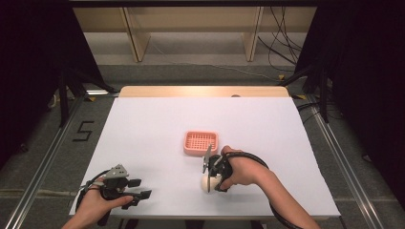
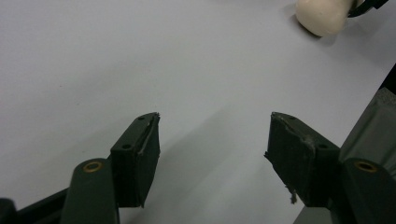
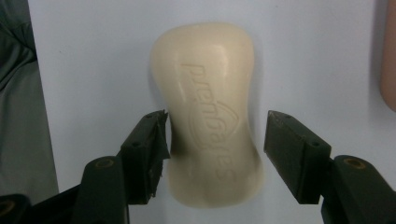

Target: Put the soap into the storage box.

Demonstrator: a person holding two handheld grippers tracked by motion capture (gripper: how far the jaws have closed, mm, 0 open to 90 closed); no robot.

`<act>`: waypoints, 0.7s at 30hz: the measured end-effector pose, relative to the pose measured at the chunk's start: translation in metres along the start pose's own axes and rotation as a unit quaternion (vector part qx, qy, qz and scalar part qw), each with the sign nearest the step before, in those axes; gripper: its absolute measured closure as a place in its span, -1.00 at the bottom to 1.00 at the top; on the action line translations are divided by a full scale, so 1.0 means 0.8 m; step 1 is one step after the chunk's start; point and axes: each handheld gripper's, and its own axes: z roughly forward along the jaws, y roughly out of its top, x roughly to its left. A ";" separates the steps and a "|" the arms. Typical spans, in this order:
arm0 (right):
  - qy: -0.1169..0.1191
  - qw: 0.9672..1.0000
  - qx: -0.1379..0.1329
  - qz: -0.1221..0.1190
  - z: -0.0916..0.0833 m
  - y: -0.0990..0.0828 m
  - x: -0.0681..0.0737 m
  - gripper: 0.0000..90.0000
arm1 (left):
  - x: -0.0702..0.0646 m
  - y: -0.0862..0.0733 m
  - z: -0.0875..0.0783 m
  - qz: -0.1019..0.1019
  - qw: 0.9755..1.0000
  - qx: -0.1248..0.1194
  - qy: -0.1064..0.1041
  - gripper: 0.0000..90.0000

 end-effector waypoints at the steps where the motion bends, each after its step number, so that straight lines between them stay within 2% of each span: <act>1: 0.007 1.000 -0.010 -0.018 0.004 0.003 -0.003 -0.09 | 0.000 0.000 0.000 0.000 1.000 0.000 0.000 -0.24; 2: 0.008 1.000 0.003 0.016 0.003 0.002 0.003 -0.08 | 0.000 0.000 0.000 0.000 1.000 0.000 0.000 -0.25; 4: 0.007 1.000 -0.004 -0.017 0.005 0.005 -0.002 -0.06 | 0.000 0.000 0.000 0.000 1.000 -0.001 0.000 -0.25; 5: 0.007 1.000 -0.006 -0.023 0.007 0.006 -0.003 -0.05 | 0.000 0.000 0.000 0.000 1.000 0.000 0.000 -0.24; 11: 0.014 1.000 0.002 -0.018 0.007 0.007 -0.001 0.00 | 0.000 0.000 0.000 -0.004 1.000 0.002 -0.001 -0.24; 12: 0.013 1.000 0.017 -0.010 0.007 0.008 0.001 0.00 | 0.000 0.000 0.000 -0.004 1.000 0.002 -0.002 -0.24; 13: 0.013 1.000 0.017 -0.010 0.007 0.008 0.001 0.00 | 0.000 0.000 0.000 -0.004 1.000 0.003 -0.001 -0.24; 15: 0.015 0.999 0.004 -0.028 0.009 0.009 -0.002 0.01 | 0.000 0.000 0.000 -0.004 1.000 0.002 -0.001 -0.24; 17: 0.016 1.000 0.010 -0.022 0.010 0.009 -0.002 0.02 | 0.000 0.000 0.000 -0.002 1.000 0.004 -0.001 -0.24; 18: 0.015 0.999 0.002 -0.034 0.012 0.010 -0.004 0.03 | 0.000 0.000 0.000 -0.004 1.000 0.002 -0.001 -0.25; 19: 0.015 0.999 0.002 -0.034 0.012 0.010 -0.004 0.03 | 0.000 0.000 0.000 -0.004 1.000 0.002 -0.001 -0.25; 20: 0.018 0.999 0.019 -0.019 0.011 0.011 0.000 0.04 | 0.000 0.000 0.000 -0.003 1.000 0.003 -0.001 -0.24; 21: 0.018 0.999 0.019 -0.019 0.011 0.011 0.000 0.04 | 0.000 0.000 0.000 -0.003 1.000 0.003 -0.001 -0.24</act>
